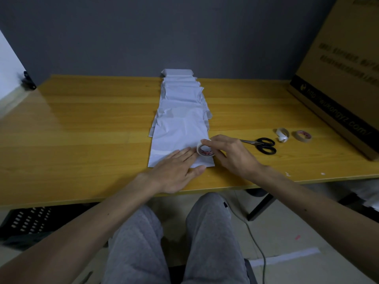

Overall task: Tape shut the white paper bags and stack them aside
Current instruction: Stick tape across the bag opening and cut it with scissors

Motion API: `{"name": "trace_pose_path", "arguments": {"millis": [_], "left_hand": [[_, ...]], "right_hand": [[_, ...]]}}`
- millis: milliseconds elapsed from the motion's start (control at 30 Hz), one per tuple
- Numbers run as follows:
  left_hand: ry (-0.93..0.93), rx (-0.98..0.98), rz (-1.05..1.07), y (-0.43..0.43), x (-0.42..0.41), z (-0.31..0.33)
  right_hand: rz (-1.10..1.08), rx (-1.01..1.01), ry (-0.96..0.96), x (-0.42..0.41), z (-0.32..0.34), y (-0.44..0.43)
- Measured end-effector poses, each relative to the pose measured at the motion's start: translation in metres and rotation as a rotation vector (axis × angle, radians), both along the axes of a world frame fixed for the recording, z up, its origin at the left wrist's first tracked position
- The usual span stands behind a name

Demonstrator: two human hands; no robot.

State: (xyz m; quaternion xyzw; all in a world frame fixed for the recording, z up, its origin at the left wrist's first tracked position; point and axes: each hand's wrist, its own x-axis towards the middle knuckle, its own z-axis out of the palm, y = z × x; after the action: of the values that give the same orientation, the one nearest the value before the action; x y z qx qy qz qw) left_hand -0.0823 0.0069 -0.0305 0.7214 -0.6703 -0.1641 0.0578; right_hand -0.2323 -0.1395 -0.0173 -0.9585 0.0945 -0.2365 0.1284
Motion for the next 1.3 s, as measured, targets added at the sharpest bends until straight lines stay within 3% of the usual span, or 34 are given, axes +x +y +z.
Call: {"name": "trace_pose_path", "arguments": {"millis": [1300], "left_hand": [[-0.008, 0.037, 0.025, -0.001, -0.004, 0.005]], "right_hand": [[-0.031, -0.214, 0.289, -0.03, 0.022, -0.015]]}}
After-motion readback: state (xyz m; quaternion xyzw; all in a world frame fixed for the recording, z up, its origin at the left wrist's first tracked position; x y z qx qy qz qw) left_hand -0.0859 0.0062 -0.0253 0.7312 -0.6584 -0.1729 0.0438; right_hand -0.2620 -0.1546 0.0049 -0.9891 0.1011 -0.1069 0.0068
